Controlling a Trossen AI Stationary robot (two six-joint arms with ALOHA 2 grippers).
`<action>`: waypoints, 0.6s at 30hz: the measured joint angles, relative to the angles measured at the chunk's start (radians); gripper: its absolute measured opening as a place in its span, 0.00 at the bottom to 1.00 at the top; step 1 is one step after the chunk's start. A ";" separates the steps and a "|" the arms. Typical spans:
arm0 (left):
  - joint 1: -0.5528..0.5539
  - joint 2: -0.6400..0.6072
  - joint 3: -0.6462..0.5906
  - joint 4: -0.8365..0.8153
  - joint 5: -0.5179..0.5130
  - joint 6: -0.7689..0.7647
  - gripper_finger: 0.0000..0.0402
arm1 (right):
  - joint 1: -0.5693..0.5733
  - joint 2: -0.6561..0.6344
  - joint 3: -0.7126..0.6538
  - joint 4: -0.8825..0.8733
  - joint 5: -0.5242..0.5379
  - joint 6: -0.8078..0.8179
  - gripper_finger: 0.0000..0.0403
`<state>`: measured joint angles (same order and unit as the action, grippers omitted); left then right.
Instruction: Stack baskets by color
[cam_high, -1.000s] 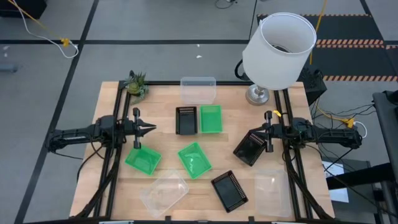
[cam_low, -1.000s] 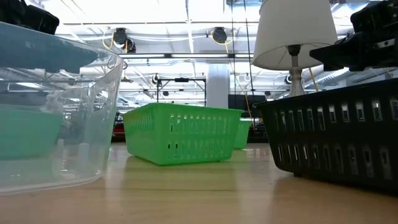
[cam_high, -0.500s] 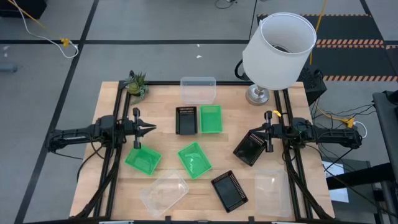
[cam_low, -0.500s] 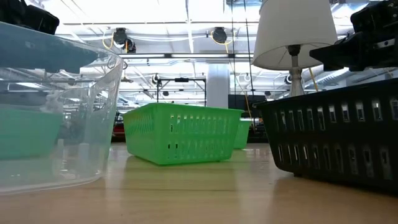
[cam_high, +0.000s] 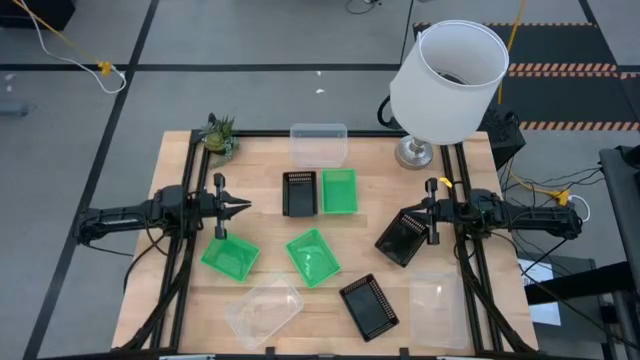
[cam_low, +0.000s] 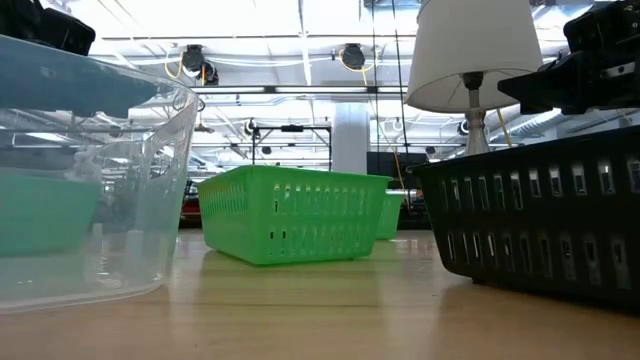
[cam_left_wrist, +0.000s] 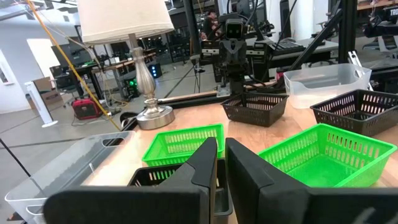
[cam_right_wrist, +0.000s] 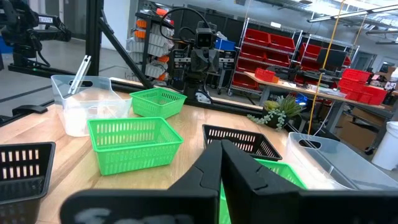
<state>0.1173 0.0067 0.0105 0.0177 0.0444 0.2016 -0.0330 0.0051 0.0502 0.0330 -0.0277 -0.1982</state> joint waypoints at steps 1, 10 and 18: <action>0.000 0.000 0.000 0.000 0.000 0.000 0.09 | 0.000 0.000 0.000 0.000 0.000 0.000 0.00; 0.000 0.000 0.000 0.000 0.000 0.000 0.09 | 0.000 0.000 0.000 0.000 0.000 -0.142 0.00; 0.000 0.000 0.000 0.000 0.000 0.000 0.09 | 0.000 0.000 0.000 0.000 0.000 -0.213 0.00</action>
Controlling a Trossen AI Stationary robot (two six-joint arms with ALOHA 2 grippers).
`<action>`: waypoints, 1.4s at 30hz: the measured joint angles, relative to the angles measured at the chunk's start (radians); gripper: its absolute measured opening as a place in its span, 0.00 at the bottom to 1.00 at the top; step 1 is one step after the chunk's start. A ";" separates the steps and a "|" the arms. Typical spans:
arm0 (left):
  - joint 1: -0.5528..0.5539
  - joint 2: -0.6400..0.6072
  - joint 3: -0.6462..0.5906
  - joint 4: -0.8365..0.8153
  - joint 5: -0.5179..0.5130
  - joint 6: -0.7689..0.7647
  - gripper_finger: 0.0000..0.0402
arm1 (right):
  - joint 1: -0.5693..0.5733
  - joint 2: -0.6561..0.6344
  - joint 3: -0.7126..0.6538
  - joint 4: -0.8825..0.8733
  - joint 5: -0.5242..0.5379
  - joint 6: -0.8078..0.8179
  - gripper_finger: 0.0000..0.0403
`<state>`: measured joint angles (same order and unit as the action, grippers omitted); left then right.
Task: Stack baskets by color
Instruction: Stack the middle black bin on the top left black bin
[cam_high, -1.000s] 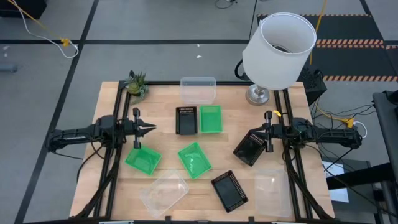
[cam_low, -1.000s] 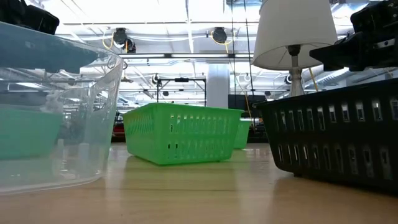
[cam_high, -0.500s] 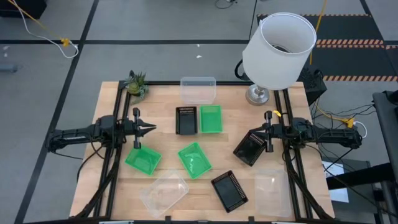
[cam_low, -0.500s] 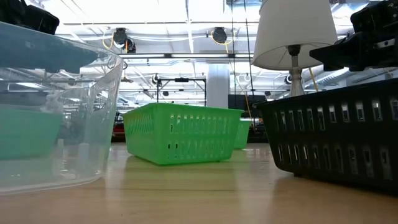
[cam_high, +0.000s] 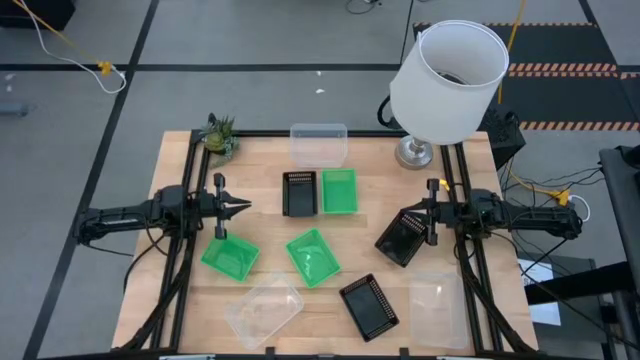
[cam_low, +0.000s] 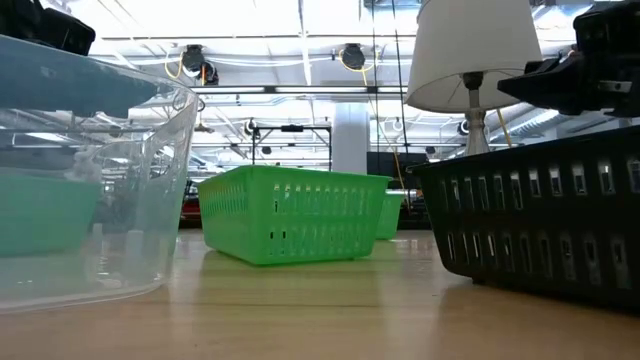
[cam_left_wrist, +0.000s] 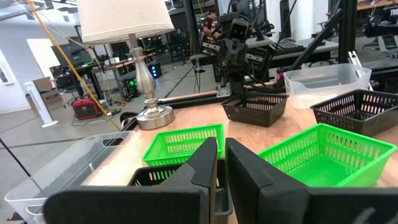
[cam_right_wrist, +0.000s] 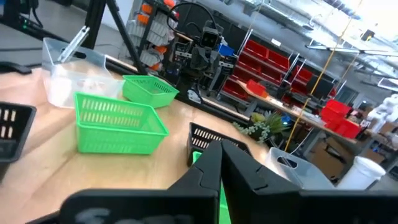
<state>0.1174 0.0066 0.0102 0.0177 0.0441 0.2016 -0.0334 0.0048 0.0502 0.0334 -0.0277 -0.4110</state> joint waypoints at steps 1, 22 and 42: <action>0.000 0.000 0.000 0.000 0.000 0.000 0.09 | 0.000 0.000 0.000 0.000 0.000 0.013 0.00; 0.000 0.000 0.000 0.000 0.000 0.000 0.09 | 0.000 0.017 0.026 -0.011 0.000 0.478 0.00; 0.000 0.000 0.000 0.000 0.000 0.000 0.09 | 0.000 0.404 0.582 -0.277 -0.003 0.519 0.00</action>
<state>0.1173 0.0067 0.0101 0.0179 0.0443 0.2016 -0.0330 0.4089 0.6320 -0.2434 -0.0311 0.1081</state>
